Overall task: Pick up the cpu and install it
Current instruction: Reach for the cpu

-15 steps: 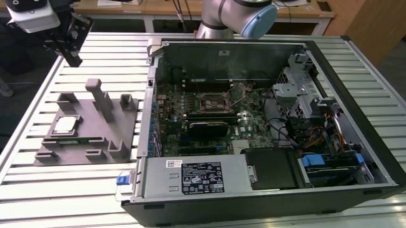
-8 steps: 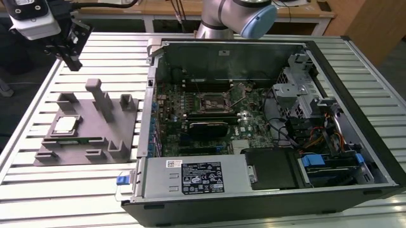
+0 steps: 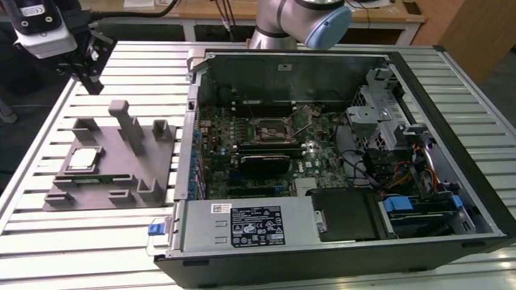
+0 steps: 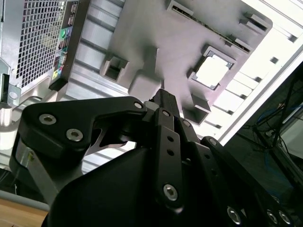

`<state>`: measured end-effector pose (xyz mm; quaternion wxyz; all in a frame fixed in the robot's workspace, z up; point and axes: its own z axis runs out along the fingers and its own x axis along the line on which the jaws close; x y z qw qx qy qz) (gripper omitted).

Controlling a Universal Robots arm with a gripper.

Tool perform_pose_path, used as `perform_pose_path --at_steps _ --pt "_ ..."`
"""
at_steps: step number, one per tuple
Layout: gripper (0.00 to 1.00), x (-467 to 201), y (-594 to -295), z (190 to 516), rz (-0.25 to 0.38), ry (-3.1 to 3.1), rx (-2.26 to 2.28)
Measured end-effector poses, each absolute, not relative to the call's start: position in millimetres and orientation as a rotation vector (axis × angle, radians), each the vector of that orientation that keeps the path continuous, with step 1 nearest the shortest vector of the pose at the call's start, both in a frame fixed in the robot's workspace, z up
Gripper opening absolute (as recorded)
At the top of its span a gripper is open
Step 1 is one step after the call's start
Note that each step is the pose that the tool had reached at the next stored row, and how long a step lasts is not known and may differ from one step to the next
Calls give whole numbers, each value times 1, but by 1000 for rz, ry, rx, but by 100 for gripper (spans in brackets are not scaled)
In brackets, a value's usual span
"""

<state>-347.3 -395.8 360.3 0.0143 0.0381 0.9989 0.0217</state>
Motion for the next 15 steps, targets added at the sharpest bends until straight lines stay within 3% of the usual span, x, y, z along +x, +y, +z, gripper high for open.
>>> perform_pose_path --at_steps 15 --pt "11 -367 -392 345 68 3110 119"
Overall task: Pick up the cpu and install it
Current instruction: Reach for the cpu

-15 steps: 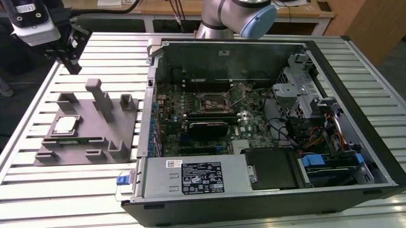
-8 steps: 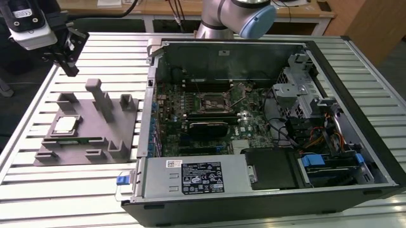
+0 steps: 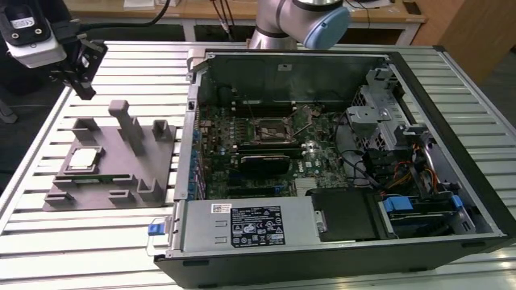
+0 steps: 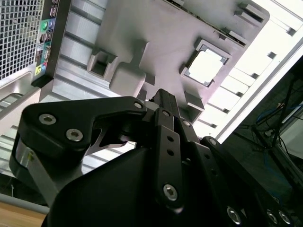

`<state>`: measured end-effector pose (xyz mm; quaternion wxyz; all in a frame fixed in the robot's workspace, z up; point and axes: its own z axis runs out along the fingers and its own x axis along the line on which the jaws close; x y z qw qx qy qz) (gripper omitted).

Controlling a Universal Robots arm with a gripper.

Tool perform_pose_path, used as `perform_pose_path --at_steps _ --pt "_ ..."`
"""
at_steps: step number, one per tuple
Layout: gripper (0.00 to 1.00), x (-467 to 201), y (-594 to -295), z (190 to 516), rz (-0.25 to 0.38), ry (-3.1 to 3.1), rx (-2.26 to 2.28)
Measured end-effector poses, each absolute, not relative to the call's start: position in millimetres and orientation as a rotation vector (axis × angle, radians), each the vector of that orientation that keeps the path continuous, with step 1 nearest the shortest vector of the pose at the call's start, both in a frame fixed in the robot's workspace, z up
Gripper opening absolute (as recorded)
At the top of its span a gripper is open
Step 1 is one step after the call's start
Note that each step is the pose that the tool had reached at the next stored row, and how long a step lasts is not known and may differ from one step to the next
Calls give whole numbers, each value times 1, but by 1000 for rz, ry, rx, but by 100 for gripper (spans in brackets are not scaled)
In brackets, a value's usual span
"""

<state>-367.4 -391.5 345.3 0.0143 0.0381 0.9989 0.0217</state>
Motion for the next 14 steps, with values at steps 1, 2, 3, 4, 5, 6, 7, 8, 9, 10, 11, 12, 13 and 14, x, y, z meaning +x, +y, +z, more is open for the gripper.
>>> perform_pose_path --at_steps 1,2,3,4,5,6,7,8,9,10,11,12,13,14 --pt "11 -369 -391 344 68 3110 119" --pt "11 -370 -391 343 68 3110 118" --pt "11 -372 -390 342 68 3110 119" --pt "11 -373 -390 341 68 3110 119" --pt "11 -374 -389 340 68 3110 119" --pt "11 -376 -389 339 68 3110 119" --pt "11 -377 -389 338 68 3110 118" --pt "11 -378 -388 337 68 3110 119" --pt "11 -380 -388 336 68 3110 119" --pt "11 -381 -388 335 68 3110 119" --pt "11 -382 -387 334 68 3110 119" --pt "11 -384 -387 333 68 3110 119" --pt "11 -385 -386 332 68 3110 119" --pt "11 -386 -386 331 68 3110 119"
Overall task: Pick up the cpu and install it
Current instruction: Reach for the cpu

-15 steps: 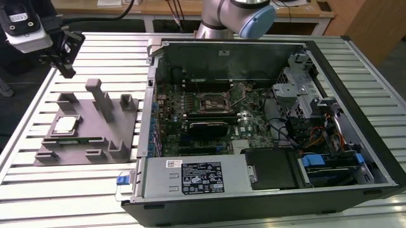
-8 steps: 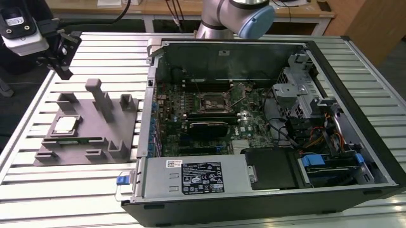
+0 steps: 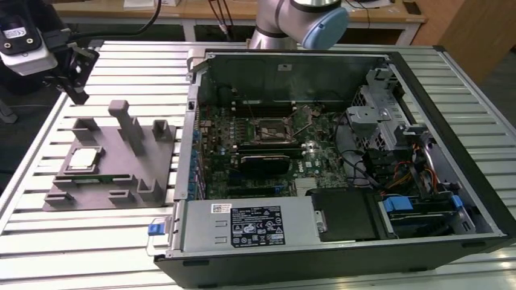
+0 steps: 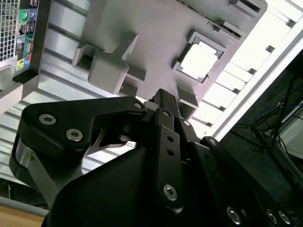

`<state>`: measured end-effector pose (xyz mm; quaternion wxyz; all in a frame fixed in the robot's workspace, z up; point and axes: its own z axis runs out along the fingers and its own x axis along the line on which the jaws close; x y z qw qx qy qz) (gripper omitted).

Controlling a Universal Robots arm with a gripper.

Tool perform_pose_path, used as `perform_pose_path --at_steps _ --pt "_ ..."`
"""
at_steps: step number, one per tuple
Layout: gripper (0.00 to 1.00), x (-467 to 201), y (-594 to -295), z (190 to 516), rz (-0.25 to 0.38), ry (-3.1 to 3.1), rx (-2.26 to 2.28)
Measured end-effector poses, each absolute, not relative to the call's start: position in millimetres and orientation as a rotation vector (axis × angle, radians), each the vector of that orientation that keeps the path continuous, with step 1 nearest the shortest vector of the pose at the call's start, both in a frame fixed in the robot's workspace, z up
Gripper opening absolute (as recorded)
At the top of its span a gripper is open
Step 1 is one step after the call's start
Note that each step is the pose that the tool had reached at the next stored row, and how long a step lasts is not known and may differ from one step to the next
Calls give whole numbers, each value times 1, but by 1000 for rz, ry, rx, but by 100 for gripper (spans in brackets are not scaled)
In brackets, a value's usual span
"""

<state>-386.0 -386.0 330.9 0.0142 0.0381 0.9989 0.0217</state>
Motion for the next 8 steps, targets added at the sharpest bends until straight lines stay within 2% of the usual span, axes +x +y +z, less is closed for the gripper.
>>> perform_pose_path --at_steps 8 --pt "11 -393 -384 321 67 3110 119"
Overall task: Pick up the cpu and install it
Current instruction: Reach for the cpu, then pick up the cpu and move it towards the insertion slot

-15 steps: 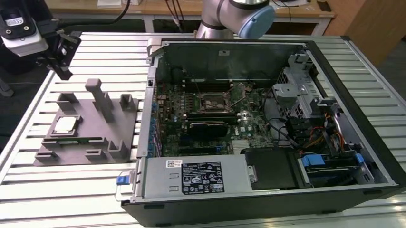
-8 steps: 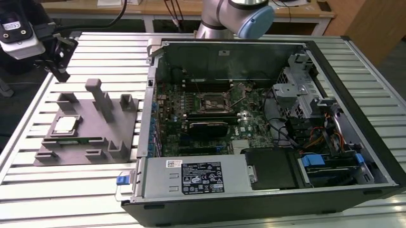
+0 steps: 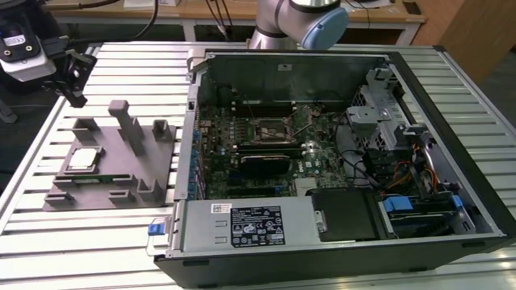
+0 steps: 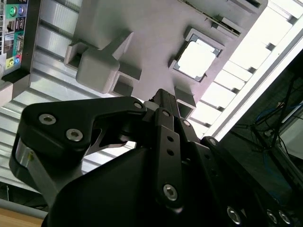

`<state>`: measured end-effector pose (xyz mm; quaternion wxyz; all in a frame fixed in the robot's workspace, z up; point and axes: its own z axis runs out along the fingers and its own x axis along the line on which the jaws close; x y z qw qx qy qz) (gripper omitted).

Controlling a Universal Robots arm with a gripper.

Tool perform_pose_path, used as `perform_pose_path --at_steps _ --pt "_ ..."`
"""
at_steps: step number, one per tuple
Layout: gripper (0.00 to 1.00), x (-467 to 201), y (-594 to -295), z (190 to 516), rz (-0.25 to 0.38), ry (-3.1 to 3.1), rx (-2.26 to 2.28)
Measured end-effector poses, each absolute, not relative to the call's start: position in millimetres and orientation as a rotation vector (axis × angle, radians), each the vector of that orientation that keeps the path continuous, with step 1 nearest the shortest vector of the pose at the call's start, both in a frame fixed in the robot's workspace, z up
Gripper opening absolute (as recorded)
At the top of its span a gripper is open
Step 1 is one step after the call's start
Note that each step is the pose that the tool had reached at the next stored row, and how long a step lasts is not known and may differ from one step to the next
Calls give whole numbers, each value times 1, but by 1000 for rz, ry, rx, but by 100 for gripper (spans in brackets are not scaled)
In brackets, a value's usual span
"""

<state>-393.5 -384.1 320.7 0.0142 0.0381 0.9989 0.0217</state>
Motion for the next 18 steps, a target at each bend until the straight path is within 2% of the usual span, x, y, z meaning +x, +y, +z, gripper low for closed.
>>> perform_pose_path --at_steps 18 --pt "11 -399 -384 314 67 3110 119"
